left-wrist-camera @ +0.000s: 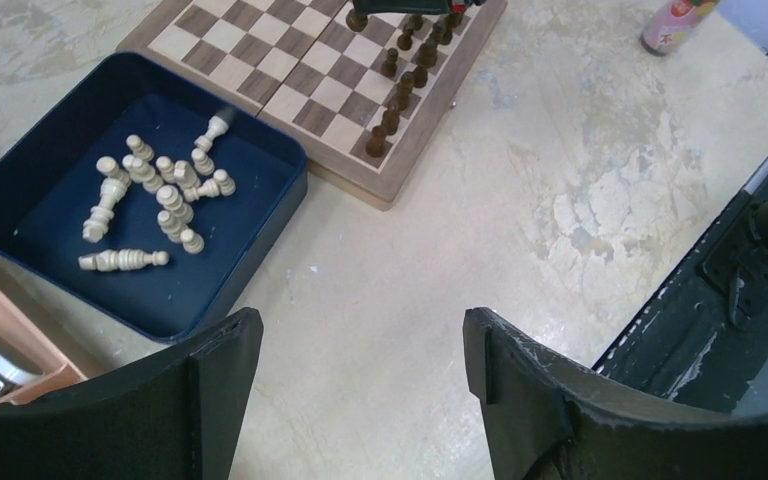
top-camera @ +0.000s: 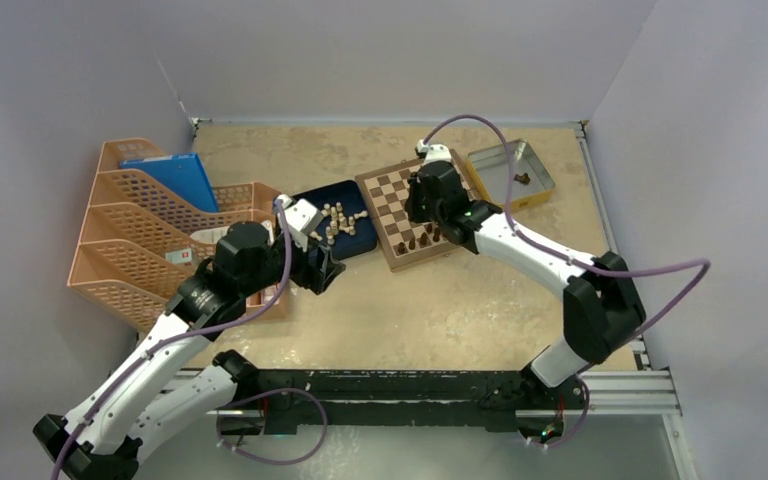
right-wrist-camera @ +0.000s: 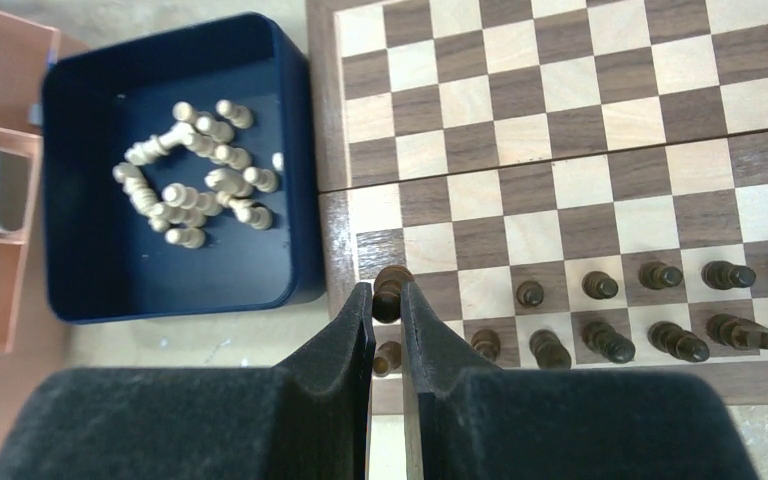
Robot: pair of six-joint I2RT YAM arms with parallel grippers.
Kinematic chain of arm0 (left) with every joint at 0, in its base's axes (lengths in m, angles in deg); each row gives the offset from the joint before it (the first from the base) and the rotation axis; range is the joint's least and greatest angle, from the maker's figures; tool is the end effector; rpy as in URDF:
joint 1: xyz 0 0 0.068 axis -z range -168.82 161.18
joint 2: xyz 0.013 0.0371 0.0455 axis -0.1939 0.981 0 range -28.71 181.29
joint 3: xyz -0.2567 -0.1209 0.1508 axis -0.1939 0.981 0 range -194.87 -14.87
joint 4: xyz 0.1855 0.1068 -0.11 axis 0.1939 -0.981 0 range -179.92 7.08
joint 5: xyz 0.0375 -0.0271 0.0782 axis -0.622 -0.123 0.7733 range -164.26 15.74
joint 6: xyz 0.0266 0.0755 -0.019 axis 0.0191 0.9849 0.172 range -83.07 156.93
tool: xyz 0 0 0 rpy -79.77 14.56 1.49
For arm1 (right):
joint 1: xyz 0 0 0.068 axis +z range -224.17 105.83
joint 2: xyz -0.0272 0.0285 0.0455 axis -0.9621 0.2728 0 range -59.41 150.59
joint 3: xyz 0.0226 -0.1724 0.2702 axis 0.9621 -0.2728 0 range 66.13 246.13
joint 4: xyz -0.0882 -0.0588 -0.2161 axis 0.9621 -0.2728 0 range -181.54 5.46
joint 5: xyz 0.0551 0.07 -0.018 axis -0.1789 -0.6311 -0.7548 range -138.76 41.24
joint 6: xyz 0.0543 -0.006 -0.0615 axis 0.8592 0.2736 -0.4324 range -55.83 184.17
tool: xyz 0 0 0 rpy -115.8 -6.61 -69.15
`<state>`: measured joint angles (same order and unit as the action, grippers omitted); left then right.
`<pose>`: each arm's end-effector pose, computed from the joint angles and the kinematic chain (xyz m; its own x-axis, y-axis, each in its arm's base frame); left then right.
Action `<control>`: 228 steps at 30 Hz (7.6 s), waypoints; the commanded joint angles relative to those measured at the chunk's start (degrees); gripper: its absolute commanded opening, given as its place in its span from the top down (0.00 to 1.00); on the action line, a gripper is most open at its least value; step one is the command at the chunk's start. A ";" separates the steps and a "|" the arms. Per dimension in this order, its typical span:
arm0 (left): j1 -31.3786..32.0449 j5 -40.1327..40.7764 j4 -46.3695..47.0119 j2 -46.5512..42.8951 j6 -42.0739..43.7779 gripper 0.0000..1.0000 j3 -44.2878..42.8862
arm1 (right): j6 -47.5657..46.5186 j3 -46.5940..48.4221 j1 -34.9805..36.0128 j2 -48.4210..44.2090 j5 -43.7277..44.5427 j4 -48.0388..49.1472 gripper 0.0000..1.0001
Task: Set up the chess pieces on the board
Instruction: Place the chess piece on the chessboard, then pick up the chess piece from the storage box.
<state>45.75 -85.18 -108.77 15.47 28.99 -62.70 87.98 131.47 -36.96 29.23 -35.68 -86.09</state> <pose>0.1132 -0.0945 0.3518 -0.4050 0.1143 -0.9072 0.6518 0.7319 -0.1987 0.3055 0.2116 0.3339 -0.4779 0.1309 -0.8686 -0.2542 0.9260 0.2793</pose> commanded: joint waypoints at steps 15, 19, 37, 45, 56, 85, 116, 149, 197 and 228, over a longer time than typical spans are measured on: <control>0.06 4.52 -0.20 -3.67 1.42 0.26 3.51 | -1.65 7.57 -0.86 11.33 5.18 -6.79 0.88; 0.08 4.59 -0.24 -3.68 1.55 0.26 3.45 | -1.58 7.19 -1.55 11.88 5.10 -6.37 0.88; 0.06 4.77 -0.26 -3.34 1.62 0.26 3.43 | -2.82 6.56 -2.49 12.87 4.18 -8.39 0.86; 0.02 4.77 -0.35 -2.94 1.57 0.26 3.27 | -3.59 7.05 -2.49 14.42 3.40 -9.09 0.85; 0.05 4.55 -0.20 -2.02 1.62 0.26 3.18 | -4.11 7.25 -2.54 15.24 2.16 -9.22 0.85; 0.03 4.59 -0.69 -1.89 1.18 0.26 2.87 | -4.84 7.18 -2.56 15.87 0.65 -9.87 0.80; 0.02 5.38 -1.48 -0.24 -0.26 0.25 0.82 | -2.59 15.04 -2.86 11.16 6.58 -12.98 0.65; 0.07 -0.56 -0.26 1.60 -0.47 0.28 3.05 | -14.91 27.35 -31.97 30.88 18.00 1.11 0.49; 0.00 -1.81 -0.18 5.83 0.21 0.30 2.48 | -19.43 33.85 -39.76 39.41 -10.87 -7.76 0.31; 0.04 -3.52 0.03 6.44 0.03 0.30 2.40 | -17.57 33.29 -37.65 37.29 -10.16 -10.96 0.55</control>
<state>45.75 -87.56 -111.20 21.73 28.59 -59.97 69.56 162.98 -74.92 68.79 -45.32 -94.19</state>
